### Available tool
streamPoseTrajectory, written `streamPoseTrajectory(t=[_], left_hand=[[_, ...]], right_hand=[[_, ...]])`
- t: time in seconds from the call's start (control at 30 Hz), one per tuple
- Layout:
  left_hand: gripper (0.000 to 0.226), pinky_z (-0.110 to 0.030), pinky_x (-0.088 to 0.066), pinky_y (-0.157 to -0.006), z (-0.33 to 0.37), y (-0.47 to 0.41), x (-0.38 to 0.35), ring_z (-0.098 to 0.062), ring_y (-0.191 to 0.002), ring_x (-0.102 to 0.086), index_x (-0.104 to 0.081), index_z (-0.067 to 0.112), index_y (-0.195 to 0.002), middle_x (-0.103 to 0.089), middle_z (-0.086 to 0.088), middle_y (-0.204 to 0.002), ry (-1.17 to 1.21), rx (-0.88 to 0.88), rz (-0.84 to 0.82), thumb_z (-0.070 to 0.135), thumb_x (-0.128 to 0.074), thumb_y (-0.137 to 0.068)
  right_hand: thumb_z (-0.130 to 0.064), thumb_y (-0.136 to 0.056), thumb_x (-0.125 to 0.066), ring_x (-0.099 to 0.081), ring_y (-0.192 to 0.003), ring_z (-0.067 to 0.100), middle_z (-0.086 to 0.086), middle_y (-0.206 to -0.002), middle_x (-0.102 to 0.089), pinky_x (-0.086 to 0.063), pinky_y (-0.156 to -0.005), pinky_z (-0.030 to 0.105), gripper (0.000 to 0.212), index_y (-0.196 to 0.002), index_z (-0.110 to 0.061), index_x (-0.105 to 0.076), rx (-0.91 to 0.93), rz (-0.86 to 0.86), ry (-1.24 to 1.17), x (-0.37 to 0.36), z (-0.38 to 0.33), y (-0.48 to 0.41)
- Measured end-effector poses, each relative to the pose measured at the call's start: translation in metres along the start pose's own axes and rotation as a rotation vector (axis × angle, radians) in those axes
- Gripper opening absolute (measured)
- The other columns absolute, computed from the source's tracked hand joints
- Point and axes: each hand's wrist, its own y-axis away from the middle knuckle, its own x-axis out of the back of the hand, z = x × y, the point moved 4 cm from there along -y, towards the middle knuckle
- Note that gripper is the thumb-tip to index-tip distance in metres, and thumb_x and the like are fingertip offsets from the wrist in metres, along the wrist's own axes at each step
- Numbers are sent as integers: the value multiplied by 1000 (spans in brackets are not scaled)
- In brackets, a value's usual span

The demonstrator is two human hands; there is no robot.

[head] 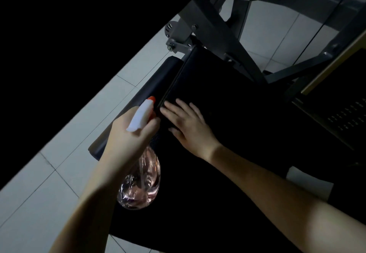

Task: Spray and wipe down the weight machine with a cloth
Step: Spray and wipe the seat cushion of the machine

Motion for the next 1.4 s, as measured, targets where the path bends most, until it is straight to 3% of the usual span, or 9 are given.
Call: streamPoseTrajectory(t=[0.17,0.33,0.47,0.57,0.77,0.97,1.13,1.23,1.4], left_hand=[[22,-45,-44,-68,-1,-3,-3,-23,-71,-49,-54,21,-88,-55,-21,-91,-56,30,-15,37,-57,-73],[22,-35,-40,-65,-8,-4,-6,-16,-67,-46,-59,6,-92,-53,-19,-81,-16,61,7,25,-66,-84],[27,-32,-37,-61,-8,-5,-6,-11,-61,-42,-56,3,-87,-44,0,-66,-14,61,1,27,-67,-83],[23,-32,-36,-61,-8,-8,-9,-9,-60,-41,-56,6,-86,-43,-3,-66,-54,32,-51,28,-65,-85],[39,-34,-41,-63,-8,-18,-16,-21,-65,-51,-62,12,-96,-58,-15,-83,-129,89,-121,39,-56,-68],[42,-33,-36,-60,-5,-12,-9,-11,-59,-42,-58,3,-96,-50,-12,-73,-81,61,-107,31,-54,-65],[24,-33,-33,-59,-10,-11,-3,-11,-59,-37,-48,6,-80,-37,-2,-67,-99,26,-81,25,-61,-77],[26,-32,-30,-58,-11,-13,-4,-14,-60,-35,-47,4,-78,-35,-2,-66,-61,46,-38,26,-62,-75],[33,-30,-31,-54,-9,-20,-13,-7,-49,-35,-53,2,-76,-41,7,-52,-93,75,-4,34,-57,-73]], right_hand=[[-31,-90,-43,-21,-143,22,-5,-153,-30,-11,-114,38,56,-145,-27,-33,20,-74,90,15,38,17],[-29,-97,-42,-1,-146,18,-9,-158,-9,-1,-115,42,57,-149,-31,-18,-590,138,-76,18,25,-23],[-31,-96,-40,-5,-145,17,-9,-158,-15,1,-115,39,56,-149,-29,-22,-323,69,-45,3,-3,-10],[-32,-92,-39,-15,-143,17,-7,-154,-27,3,-114,31,54,-146,-26,-31,-161,51,6,4,9,18],[-39,-90,-35,-22,-140,18,-5,-150,-36,3,-112,28,54,-143,-26,-35,-197,10,-10,1,14,29],[-33,-89,-44,-23,-141,17,-7,-150,-36,-7,-115,34,55,-143,-26,-39,-116,-35,12,16,39,45],[-29,-97,-43,1,-146,17,-10,-159,-6,0,-117,43,59,-150,-30,-16,-466,6,43,41,76,1],[-29,-99,-39,1,-146,18,-8,-159,-5,-1,-115,45,57,-150,-29,-14,-637,106,-69,38,64,-33],[-28,-85,-42,-32,-136,26,-1,-145,-44,-22,-111,48,54,-138,-22,-45,-109,32,16,12,23,-15]])
